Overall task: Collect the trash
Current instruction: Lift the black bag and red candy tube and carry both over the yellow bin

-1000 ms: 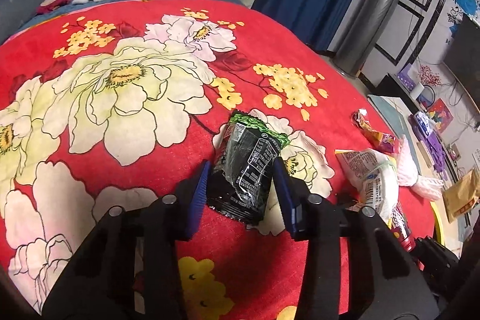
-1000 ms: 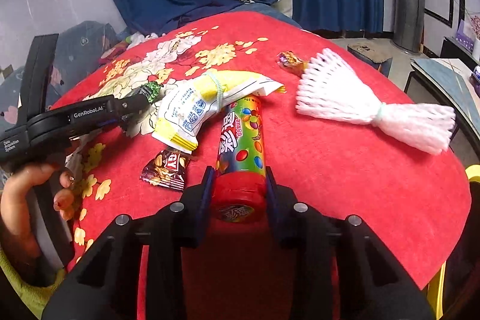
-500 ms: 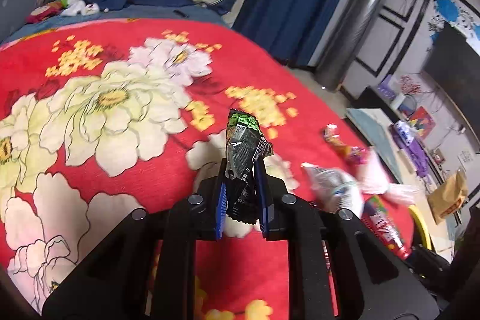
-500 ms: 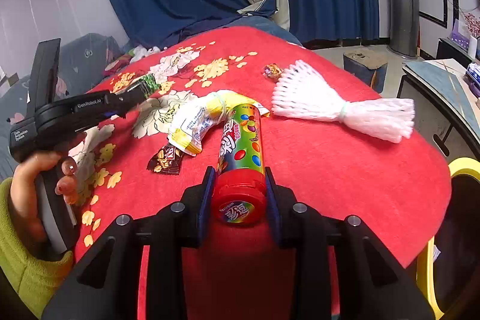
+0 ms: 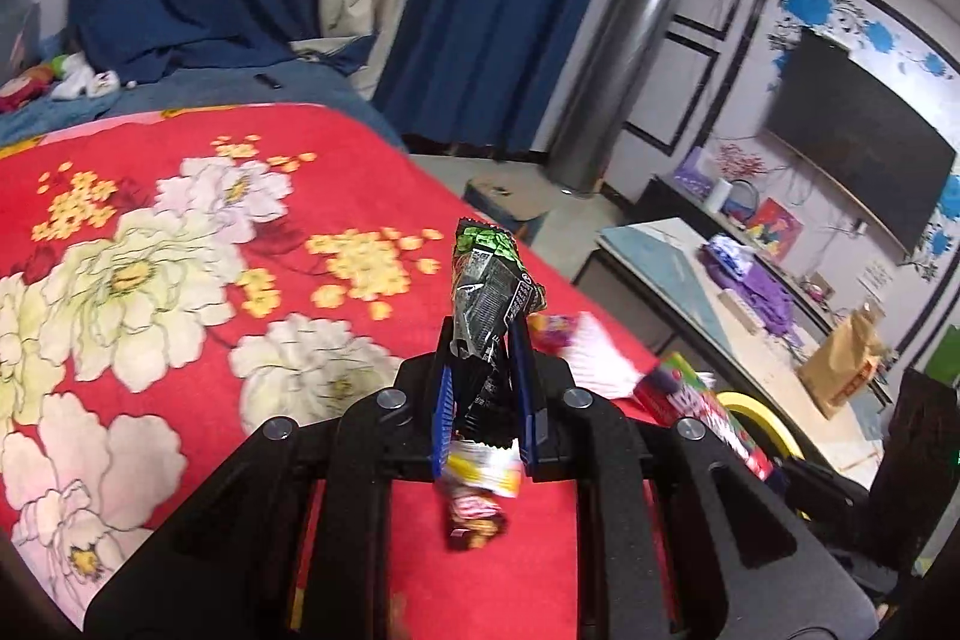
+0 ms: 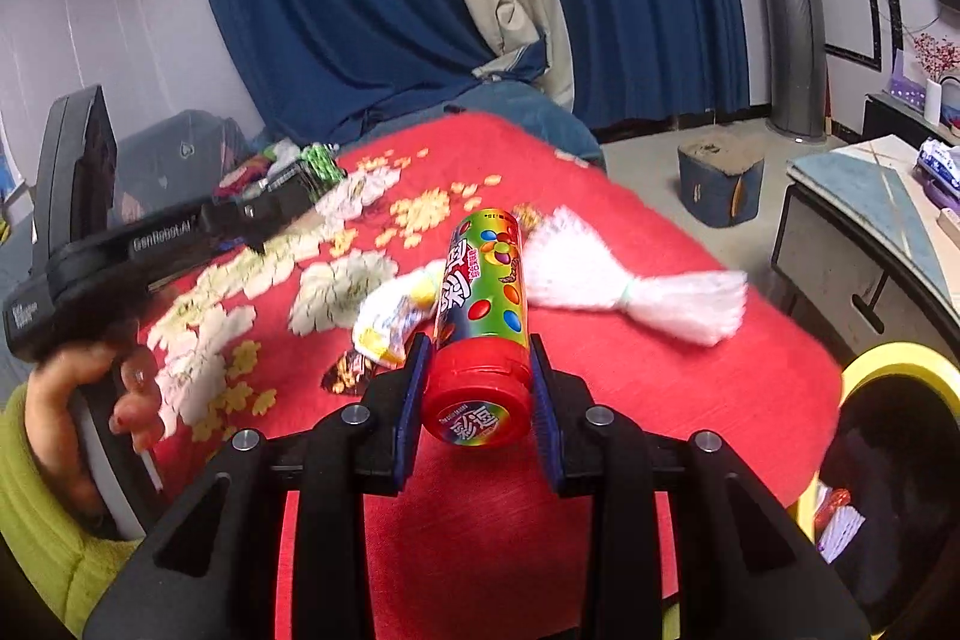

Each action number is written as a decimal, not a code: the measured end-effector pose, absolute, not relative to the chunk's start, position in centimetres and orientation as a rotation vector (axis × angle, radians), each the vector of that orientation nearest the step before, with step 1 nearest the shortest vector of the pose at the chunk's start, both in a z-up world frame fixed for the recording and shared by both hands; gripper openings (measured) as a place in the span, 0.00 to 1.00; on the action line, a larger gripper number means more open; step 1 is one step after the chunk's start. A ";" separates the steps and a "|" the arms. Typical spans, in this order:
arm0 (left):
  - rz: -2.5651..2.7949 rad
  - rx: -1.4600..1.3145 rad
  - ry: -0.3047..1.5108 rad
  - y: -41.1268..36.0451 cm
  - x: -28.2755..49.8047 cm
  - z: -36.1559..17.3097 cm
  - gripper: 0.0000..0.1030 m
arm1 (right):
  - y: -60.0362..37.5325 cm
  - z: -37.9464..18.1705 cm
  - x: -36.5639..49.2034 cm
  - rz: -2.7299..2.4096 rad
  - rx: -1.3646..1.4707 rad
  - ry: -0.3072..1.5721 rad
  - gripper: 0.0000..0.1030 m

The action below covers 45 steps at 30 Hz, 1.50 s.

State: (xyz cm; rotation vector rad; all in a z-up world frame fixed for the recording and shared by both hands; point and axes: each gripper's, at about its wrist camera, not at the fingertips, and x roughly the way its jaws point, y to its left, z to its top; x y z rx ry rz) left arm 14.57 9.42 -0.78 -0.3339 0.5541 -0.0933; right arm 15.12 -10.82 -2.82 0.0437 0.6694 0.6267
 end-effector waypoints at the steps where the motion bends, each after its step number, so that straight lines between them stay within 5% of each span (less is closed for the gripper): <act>1: -0.109 -0.333 0.553 9.0 14.6 -0.6 0.11 | -11.0 -2.5 15.3 0.624 0.046 0.664 0.29; 45: -0.475 -0.180 0.563 -6.7 13.1 -1.0 0.11 | -27.2 -0.8 14.2 0.339 0.097 0.576 0.27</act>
